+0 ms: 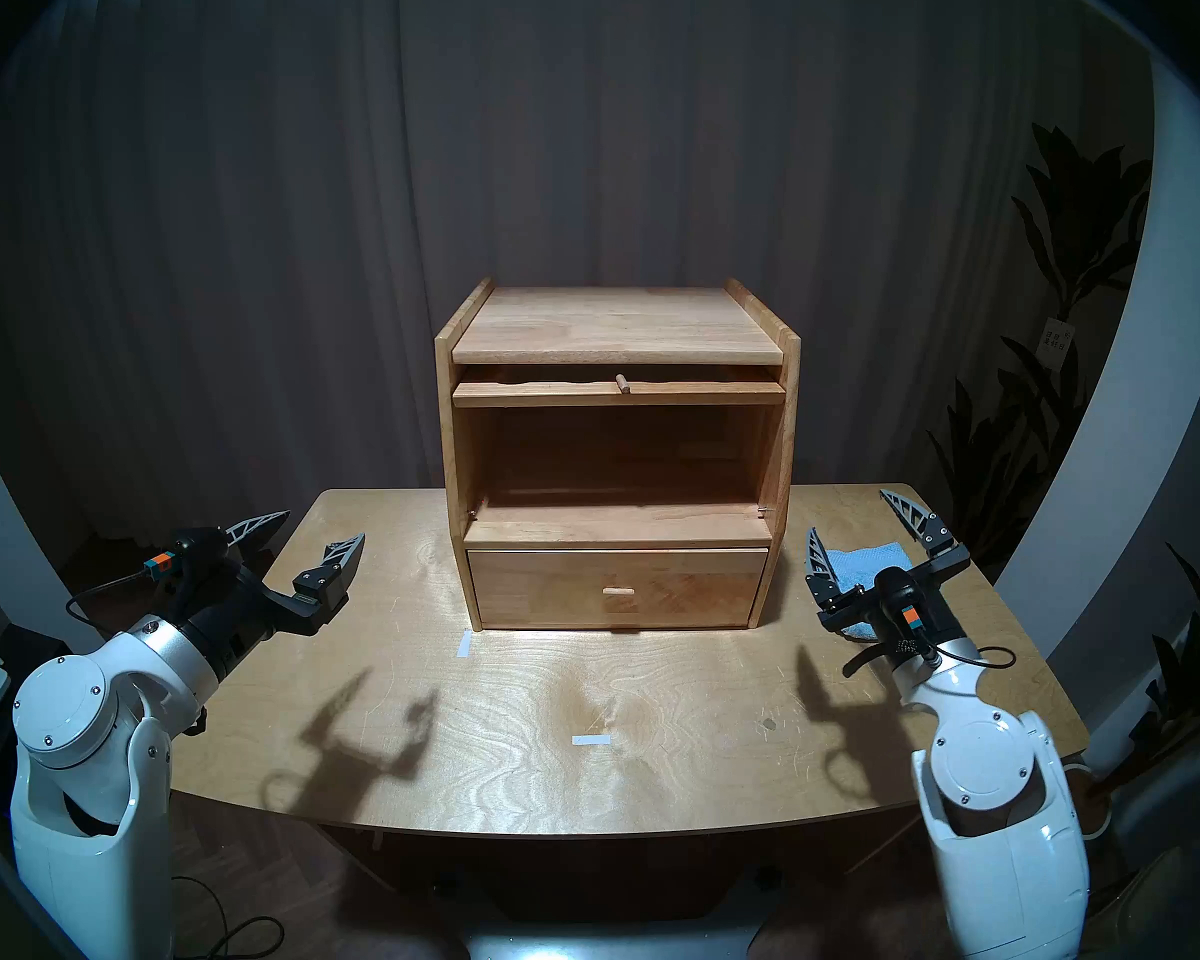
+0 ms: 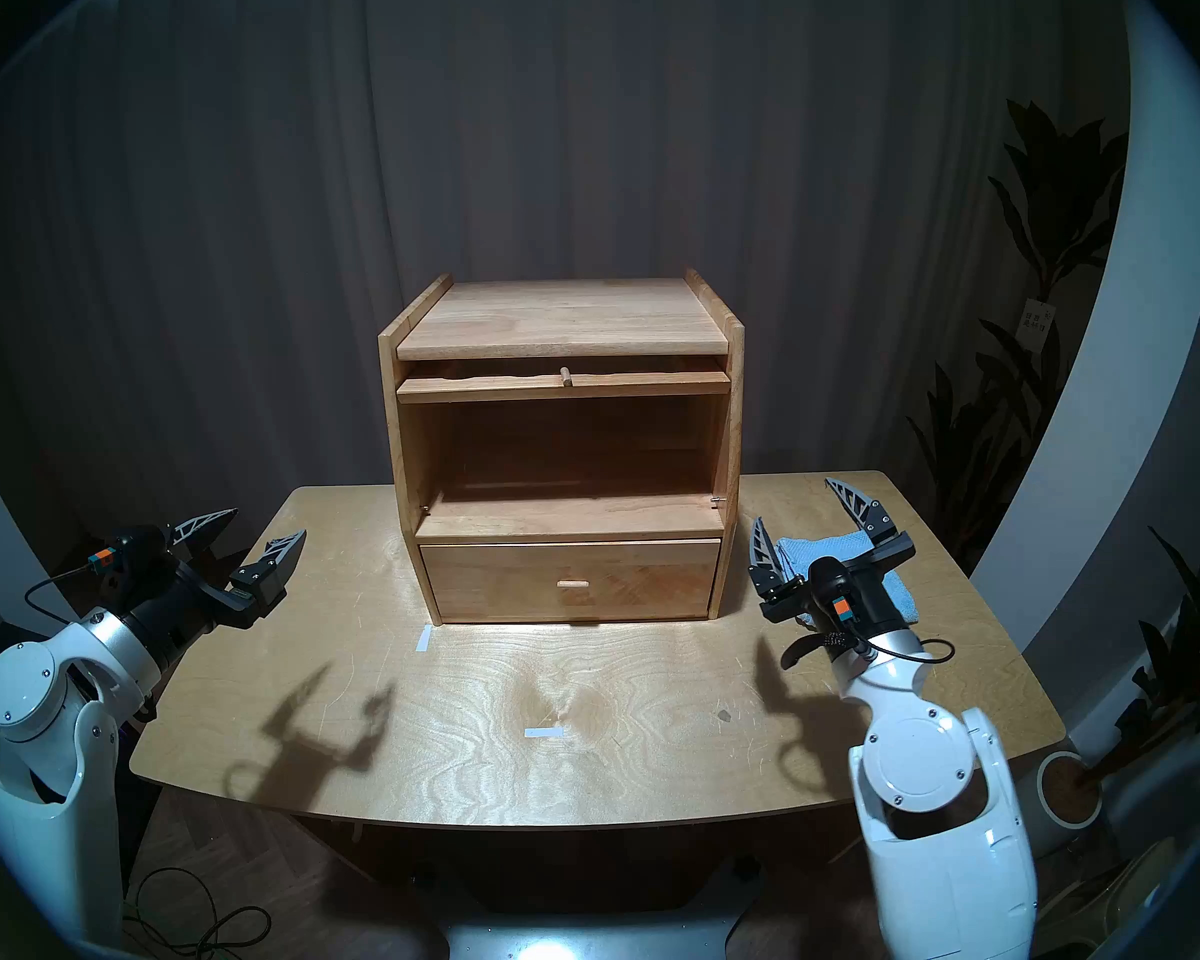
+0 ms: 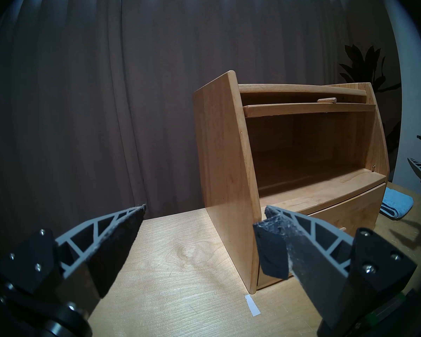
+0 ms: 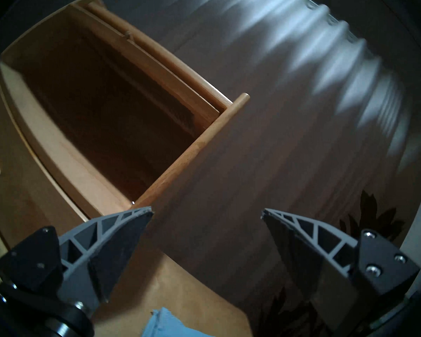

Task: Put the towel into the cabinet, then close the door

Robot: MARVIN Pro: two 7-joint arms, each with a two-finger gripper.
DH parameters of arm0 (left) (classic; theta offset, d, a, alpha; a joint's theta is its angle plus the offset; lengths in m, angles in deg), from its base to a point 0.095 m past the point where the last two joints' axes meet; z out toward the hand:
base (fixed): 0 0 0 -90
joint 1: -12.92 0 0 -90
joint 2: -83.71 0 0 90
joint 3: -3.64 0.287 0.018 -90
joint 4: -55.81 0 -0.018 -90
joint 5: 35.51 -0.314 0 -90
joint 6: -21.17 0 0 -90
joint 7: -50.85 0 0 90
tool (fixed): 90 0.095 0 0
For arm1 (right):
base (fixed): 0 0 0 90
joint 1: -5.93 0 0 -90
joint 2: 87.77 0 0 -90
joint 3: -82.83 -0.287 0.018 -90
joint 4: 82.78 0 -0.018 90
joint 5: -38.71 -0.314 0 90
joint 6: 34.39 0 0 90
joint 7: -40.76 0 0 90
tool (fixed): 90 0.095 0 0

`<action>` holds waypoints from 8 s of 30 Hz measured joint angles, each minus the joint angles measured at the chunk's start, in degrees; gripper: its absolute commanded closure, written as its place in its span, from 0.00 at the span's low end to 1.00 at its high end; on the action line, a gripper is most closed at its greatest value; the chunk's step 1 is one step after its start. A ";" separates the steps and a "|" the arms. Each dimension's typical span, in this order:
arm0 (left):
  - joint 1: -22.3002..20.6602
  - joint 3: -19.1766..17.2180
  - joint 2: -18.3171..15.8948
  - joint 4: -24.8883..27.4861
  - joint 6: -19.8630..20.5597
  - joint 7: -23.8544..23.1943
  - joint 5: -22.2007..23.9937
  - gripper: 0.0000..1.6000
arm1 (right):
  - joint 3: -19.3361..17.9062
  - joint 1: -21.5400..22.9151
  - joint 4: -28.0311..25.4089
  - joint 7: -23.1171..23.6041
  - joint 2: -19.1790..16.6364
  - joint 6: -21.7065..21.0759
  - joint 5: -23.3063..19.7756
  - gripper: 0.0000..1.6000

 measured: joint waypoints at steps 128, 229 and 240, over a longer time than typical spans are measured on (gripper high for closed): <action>0.04 0.03 -0.51 -0.20 -0.01 0.16 0.34 0.00 | -1.09 24.46 7.55 10.64 -22.90 33.26 -18.49 1.00; 0.12 0.03 -0.56 -0.08 -0.01 0.41 0.29 0.00 | 31.48 44.02 42.59 -10.50 10.85 -10.80 -33.62 1.00; 0.14 0.04 -0.56 -0.06 -0.01 0.43 0.29 0.00 | 32.00 47.82 47.55 -11.37 12.00 -9.28 -32.56 1.00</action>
